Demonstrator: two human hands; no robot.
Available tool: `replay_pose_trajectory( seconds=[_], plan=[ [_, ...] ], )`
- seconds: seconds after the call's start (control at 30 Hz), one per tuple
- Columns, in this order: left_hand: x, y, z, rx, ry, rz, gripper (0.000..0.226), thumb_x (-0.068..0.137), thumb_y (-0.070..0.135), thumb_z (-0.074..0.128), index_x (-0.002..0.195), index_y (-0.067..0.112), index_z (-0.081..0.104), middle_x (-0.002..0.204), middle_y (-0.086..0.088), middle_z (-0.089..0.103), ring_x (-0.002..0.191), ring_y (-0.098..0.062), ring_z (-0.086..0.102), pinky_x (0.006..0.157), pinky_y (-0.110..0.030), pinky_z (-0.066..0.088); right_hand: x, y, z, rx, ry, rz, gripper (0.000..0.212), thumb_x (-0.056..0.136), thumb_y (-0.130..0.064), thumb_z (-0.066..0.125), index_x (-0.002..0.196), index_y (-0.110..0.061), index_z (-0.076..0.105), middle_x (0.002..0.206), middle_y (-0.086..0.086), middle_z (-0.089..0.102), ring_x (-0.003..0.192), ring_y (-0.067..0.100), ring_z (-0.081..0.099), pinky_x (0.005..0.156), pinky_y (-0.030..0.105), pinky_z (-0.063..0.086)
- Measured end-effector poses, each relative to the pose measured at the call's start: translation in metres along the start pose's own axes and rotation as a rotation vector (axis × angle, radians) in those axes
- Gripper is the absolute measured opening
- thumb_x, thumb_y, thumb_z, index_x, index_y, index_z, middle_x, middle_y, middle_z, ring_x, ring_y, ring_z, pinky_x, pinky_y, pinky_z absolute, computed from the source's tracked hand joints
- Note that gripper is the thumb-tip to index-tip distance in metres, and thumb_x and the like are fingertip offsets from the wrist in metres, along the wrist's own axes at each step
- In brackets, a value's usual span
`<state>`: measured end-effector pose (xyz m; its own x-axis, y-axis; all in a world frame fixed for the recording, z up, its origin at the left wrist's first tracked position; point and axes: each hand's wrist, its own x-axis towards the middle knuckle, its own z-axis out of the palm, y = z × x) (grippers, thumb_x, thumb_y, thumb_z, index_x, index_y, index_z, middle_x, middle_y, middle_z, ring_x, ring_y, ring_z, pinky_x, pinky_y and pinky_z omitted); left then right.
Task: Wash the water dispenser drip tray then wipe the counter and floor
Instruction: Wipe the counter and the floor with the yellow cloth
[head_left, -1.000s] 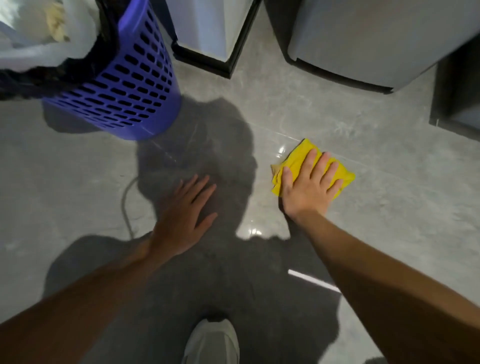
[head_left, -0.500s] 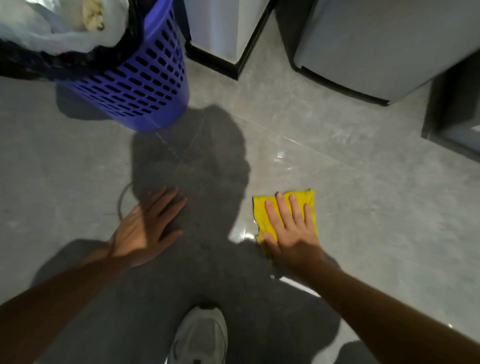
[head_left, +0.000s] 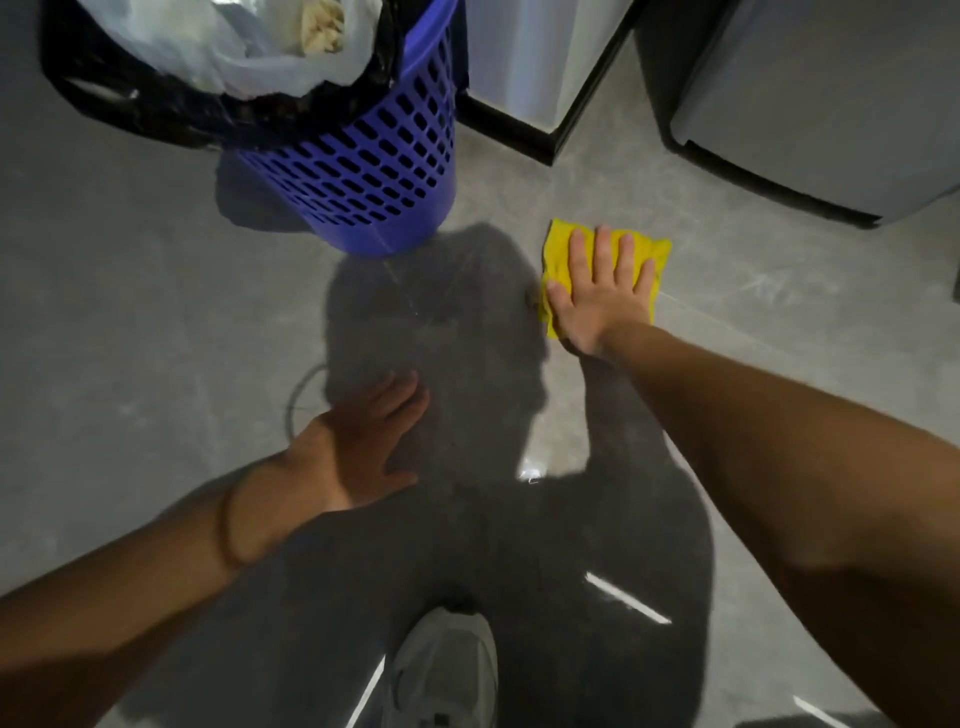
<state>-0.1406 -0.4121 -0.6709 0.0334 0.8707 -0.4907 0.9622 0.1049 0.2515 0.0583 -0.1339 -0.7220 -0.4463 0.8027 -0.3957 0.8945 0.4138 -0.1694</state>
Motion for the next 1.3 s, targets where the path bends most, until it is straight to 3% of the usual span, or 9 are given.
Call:
replay_pose_trajectory(
  seconds=[0.2,0.3,0.4,0.47,0.63,0.77,0.97,1.17,1.3],
  plan=[
    [-0.008,-0.003,-0.012,-0.026,0.031,0.029,0.077,0.091,0.042,0.064,0.155,0.006,0.041,0.165,-0.019,0.033,0.15,-0.039,0.036,0.12,-0.049,0.037,-0.088,-0.033,0.034,-0.148,0.034,-0.42,0.069,0.103,-0.058,0.024,0.163,-0.025,0.027,0.172,0.011,0.021,0.157,0.041,0.016,0.123,0.064,0.012],
    [0.002,0.011,-0.026,-0.024,0.051,-0.028,0.076,0.086,0.049,0.056,0.147,0.003,0.054,0.153,-0.025,0.05,0.136,-0.047,0.053,0.112,-0.056,0.045,-0.177,-0.003,0.07,-0.093,0.043,-0.39,0.066,0.103,-0.057,0.036,0.16,-0.024,0.037,0.17,0.012,0.027,0.155,0.042,0.023,0.121,0.064,0.02],
    [0.013,0.022,-0.033,-0.021,0.093,-0.051,0.086,0.076,0.036,0.088,0.148,0.003,0.053,0.154,-0.026,0.047,0.136,-0.051,0.051,0.11,-0.058,0.046,-0.272,0.044,0.106,-0.074,0.005,-0.278,0.069,0.1,-0.059,0.044,0.159,-0.025,0.039,0.171,0.009,0.021,0.153,0.041,0.031,0.119,0.064,0.024],
    [0.018,0.028,-0.035,-0.032,0.1,-0.047,0.093,0.071,0.034,0.093,0.149,0.003,0.052,0.158,-0.026,0.042,0.142,-0.049,0.045,0.115,-0.057,0.041,-0.304,0.083,0.108,-0.1,-0.064,-0.239,0.074,0.099,-0.064,0.04,0.162,-0.028,0.03,0.174,0.004,0.011,0.152,0.042,0.032,0.117,0.063,0.024],
    [0.024,0.03,-0.025,-0.045,0.139,-0.041,0.098,0.059,0.029,0.099,0.143,0.001,0.058,0.153,-0.027,0.05,0.139,-0.05,0.048,0.113,-0.058,0.038,-0.248,0.116,0.068,-0.053,-0.026,0.031,0.078,0.094,-0.064,0.037,0.16,-0.021,0.037,0.169,0.013,0.025,0.152,0.046,0.029,0.118,0.068,0.023],
    [0.027,0.027,-0.019,-0.043,0.144,-0.023,0.101,0.055,0.032,0.1,0.143,0.003,0.059,0.152,-0.023,0.052,0.138,-0.049,0.05,0.111,-0.058,0.041,-0.137,0.107,0.027,0.064,0.071,0.238,0.077,0.1,-0.066,0.019,0.166,-0.028,0.006,0.175,0.006,-0.001,0.16,0.036,-0.002,0.126,0.062,0.002],
    [0.027,0.024,-0.021,-0.046,0.148,-0.028,0.1,0.059,0.032,0.098,0.145,0.005,0.057,0.155,-0.023,0.049,0.14,-0.049,0.047,0.114,-0.056,0.038,-0.026,0.055,0.001,0.053,0.109,0.202,0.077,0.101,-0.065,0.018,0.166,-0.027,-0.002,0.175,0.006,-0.007,0.159,0.036,-0.009,0.125,0.062,-0.004],
    [0.026,0.032,-0.045,-0.009,0.096,-0.046,0.092,0.07,0.037,0.093,0.148,0.008,0.054,0.156,-0.021,0.047,0.14,-0.045,0.046,0.114,-0.053,0.039,-0.139,0.01,0.05,-0.095,0.033,-0.185,0.074,0.101,-0.059,0.025,0.166,-0.025,0.013,0.174,0.009,0.007,0.159,0.039,0.005,0.125,0.063,0.006],
    [0.034,0.051,-0.053,0.008,0.107,-0.087,0.092,0.069,0.046,0.091,0.147,0.014,0.053,0.154,-0.017,0.046,0.131,-0.045,0.051,0.103,-0.057,0.049,-0.268,0.023,0.109,-0.02,0.095,-0.183,0.069,0.099,-0.057,0.046,0.159,-0.023,0.038,0.169,0.012,0.03,0.155,0.04,0.025,0.121,0.064,0.022]
  ],
)
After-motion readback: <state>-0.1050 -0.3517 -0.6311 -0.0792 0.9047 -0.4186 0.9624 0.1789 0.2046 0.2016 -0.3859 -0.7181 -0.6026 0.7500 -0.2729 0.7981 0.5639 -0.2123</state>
